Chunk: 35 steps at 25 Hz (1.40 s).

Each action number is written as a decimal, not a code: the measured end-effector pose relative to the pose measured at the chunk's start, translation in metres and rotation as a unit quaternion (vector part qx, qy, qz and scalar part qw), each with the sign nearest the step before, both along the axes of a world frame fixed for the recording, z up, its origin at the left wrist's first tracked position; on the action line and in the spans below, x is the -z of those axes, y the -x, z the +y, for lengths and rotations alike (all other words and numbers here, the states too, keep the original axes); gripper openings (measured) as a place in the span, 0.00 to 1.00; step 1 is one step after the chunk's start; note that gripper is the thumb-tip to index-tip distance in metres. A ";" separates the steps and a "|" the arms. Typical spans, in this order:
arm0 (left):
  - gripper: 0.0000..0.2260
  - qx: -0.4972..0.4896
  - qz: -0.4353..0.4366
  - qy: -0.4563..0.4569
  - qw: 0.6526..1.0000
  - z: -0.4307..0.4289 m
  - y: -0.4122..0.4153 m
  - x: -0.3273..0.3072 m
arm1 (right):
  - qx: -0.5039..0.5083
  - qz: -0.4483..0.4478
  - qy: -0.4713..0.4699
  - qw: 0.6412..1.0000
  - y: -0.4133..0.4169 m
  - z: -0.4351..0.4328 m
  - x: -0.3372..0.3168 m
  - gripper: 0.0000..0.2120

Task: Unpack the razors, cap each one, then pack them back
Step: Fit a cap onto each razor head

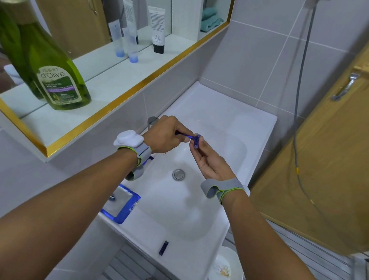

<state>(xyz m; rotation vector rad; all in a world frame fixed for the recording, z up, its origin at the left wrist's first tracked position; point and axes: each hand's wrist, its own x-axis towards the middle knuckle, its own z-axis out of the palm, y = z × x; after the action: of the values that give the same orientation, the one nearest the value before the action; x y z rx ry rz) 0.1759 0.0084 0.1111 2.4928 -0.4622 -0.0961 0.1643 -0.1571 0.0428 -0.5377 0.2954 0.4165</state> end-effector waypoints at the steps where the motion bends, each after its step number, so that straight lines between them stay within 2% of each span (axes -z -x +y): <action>1: 0.09 -0.002 0.001 0.003 1.000 0.000 0.000 -0.001 | 0.003 0.000 0.002 1.000 0.000 -0.001 -0.001 0.08; 16: 0.10 0.034 0.015 -0.066 0.997 -0.018 0.001 -0.017 | -0.015 -0.009 0.042 0.999 0.004 -0.019 -0.005 0.07; 23: 0.10 0.030 0.027 -0.057 0.998 -0.024 -0.002 -0.011 | -0.003 0.005 0.063 0.998 0.001 -0.020 -0.004 0.07; 26: 0.10 0.027 0.006 -0.056 0.998 -0.025 0.003 -0.001 | -0.009 0.019 0.057 0.998 0.002 -0.019 -0.001 0.07; 29: 0.12 0.044 -0.034 -0.094 0.994 -0.024 0.008 0.009 | -0.019 0.031 0.054 0.998 0.003 -0.018 0.003 0.07; 32: 0.10 0.052 -0.068 -0.101 0.991 -0.019 0.010 0.015 | -0.013 0.040 0.041 0.998 0.005 -0.015 0.003 0.13; 35: 0.09 0.045 -0.074 -0.084 0.993 -0.014 0.012 0.013 | -0.006 0.049 0.034 0.998 0.004 -0.010 -0.002 0.08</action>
<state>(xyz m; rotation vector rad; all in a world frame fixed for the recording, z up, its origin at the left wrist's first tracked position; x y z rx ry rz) 0.1636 -0.0061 0.0985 2.6546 -0.6522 0.0162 0.1602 -0.1673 0.0453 -0.5869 0.4026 0.4469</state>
